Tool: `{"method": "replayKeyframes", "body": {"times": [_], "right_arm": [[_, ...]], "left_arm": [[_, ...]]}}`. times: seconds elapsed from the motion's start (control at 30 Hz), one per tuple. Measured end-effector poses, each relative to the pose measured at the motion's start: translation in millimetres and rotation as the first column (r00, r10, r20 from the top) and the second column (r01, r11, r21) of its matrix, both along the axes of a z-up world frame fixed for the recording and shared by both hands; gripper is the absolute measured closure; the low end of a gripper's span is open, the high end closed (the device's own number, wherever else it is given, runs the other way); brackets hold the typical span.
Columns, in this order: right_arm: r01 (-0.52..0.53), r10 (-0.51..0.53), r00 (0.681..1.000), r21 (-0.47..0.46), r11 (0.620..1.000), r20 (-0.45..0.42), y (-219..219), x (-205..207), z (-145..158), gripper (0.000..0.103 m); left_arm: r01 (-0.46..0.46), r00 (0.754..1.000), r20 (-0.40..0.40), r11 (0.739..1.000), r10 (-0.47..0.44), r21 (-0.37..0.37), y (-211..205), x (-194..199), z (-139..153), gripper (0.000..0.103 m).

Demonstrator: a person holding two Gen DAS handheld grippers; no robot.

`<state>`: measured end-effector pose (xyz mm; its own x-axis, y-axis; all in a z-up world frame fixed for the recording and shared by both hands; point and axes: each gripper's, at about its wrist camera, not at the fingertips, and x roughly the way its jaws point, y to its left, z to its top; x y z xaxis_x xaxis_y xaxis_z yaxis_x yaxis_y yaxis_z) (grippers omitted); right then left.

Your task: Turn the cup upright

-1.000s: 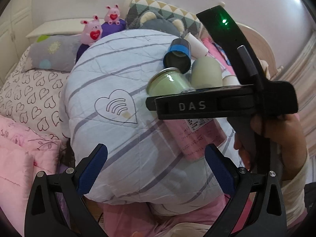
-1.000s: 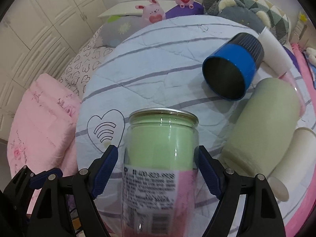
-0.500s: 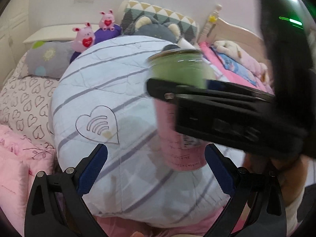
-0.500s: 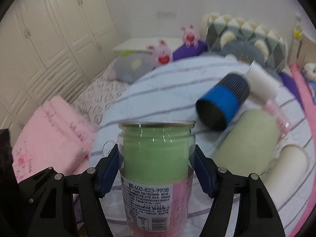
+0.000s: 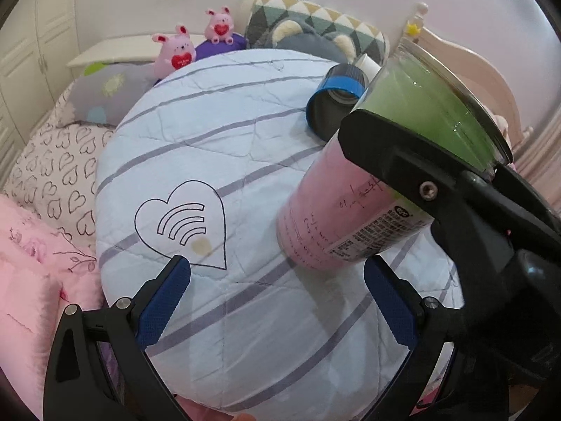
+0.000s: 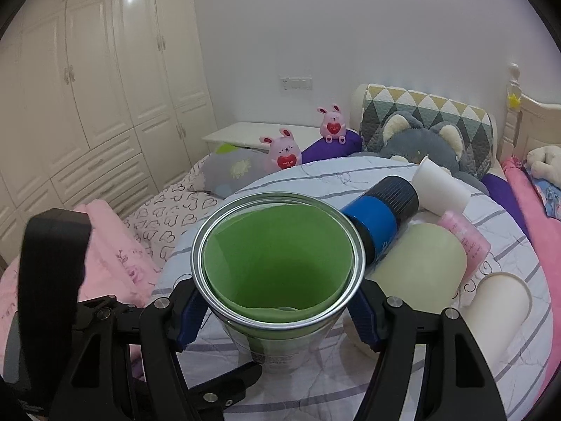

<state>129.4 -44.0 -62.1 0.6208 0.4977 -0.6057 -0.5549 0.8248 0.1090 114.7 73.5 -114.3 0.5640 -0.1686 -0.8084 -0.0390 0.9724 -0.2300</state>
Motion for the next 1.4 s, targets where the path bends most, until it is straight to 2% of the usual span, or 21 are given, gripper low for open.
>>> {"method": "replayKeyframes", "body": {"times": [0.03, 0.1, 0.3, 0.43, 0.67, 0.77, 0.83, 0.97, 1.27, 1.4], "right_arm": [[-0.001, 0.001, 1.000, -0.006, 1.000, 0.007, -1, -2, 1, 0.032], [0.007, -0.006, 1.000, -0.044, 0.999, 0.015, 3, -6, 1, 0.020], [0.007, -0.003, 0.997, -0.048, 0.999, 0.079, -2, -20, 9, 0.020], [0.022, -0.019, 0.995, -0.034, 0.999, 0.098, -13, -30, 15, 0.020], [0.101, -0.100, 0.981, 0.002, 0.995, 0.168, -47, -63, 32, 0.020], [0.166, -0.157, 0.961, -0.020, 0.986, 0.229, -60, -81, 37, 0.020], [0.230, -0.208, 0.936, -0.046, 0.972, 0.283, -69, -94, 40, 0.020], [0.316, -0.281, 0.899, -0.054, 0.947, 0.335, -86, -108, 45, 0.020], [0.414, -0.386, 0.857, -0.009, 0.910, 0.341, -117, -127, 45, 0.020], [0.433, -0.410, 0.849, 0.006, 0.901, 0.333, -127, -129, 46, 0.020]], "left_arm": [[-0.006, 1.000, 0.007, 1.000, 0.006, 0.011, -1, -1, 1, 0.002], [-0.014, 1.000, 0.020, 1.000, 0.013, 0.018, -2, -3, 2, 0.002], [-0.028, 0.998, 0.048, 0.999, 0.027, 0.016, 2, -8, 8, 0.002], [-0.037, 0.994, 0.101, 0.999, 0.035, 0.018, 0, -20, 16, 0.002], [-0.048, 0.973, 0.231, 0.993, 0.023, 0.105, -23, -49, 39, 0.000], [-0.104, 0.955, 0.294, 0.976, 0.043, 0.194, -38, -61, 49, 0.000], [-0.109, 0.948, 0.316, 0.967, 0.032, 0.229, -46, -67, 53, 0.000], [-0.104, 0.942, 0.335, 0.972, 0.029, 0.208, -52, -75, 58, 0.000], [-0.095, 0.922, 0.388, 0.963, -0.010, 0.250, -80, -94, 70, 0.000], [-0.097, 0.914, 0.405, 0.963, -0.014, 0.252, -88, -100, 77, 0.000]]}}
